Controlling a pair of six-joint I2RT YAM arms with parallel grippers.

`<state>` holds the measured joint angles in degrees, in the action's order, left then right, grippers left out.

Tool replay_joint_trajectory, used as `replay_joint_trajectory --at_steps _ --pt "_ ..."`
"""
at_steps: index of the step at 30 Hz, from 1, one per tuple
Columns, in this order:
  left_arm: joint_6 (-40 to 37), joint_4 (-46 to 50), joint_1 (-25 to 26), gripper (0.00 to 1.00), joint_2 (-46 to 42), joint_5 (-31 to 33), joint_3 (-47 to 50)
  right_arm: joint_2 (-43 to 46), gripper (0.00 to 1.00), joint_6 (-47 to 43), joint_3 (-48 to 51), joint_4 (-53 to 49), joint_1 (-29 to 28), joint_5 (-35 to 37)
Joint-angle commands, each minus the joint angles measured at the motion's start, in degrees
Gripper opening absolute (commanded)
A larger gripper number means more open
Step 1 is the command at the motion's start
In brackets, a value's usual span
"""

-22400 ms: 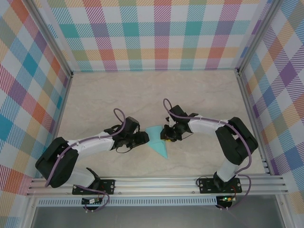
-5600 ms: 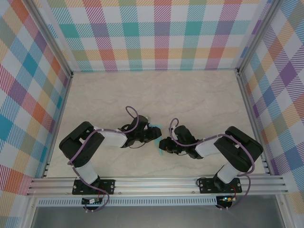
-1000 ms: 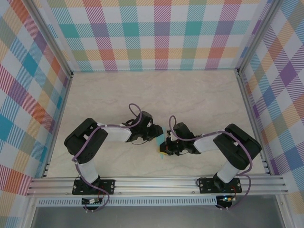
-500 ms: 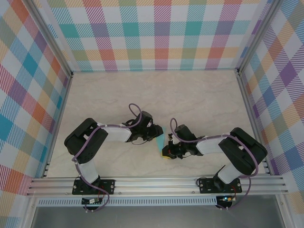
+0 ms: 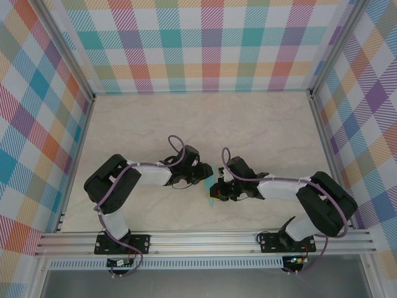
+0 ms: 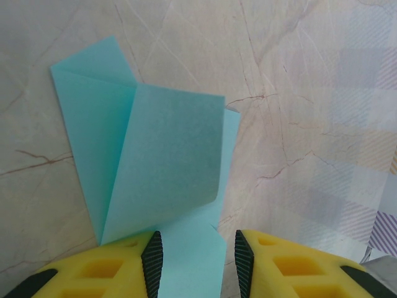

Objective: Fold a paper plane with a square sheet of paper (pick it up from the middle)
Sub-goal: Fold the wing for the fifth time at the center of the table.

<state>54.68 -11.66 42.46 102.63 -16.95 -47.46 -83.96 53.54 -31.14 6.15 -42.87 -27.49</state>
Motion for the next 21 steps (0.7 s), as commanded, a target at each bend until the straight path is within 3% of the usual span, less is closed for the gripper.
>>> replay_joint_trajectory --at_steps 1,6,10,21 --pt "0.34 3.75 0.62 0.39 5.65 2.45 2.04 -2.69 0.02 0.03 -2.43 1.97 -0.23 1.62" --pt "0.31 3.71 0.69 0.39 5.47 2.2 1.96 -9.33 0.02 1.63 -2.22 7.6 -0.11 -0.47" --pt "0.27 3.31 0.63 0.39 5.3 2.15 2.29 -13.23 0.01 0.9 -1.11 6.02 -0.17 -0.75" --pt "-1.4 3.99 0.61 0.42 4.07 2.51 1.54 -15.08 0.0 -1.58 3.8 4.91 -0.19 -1.43"
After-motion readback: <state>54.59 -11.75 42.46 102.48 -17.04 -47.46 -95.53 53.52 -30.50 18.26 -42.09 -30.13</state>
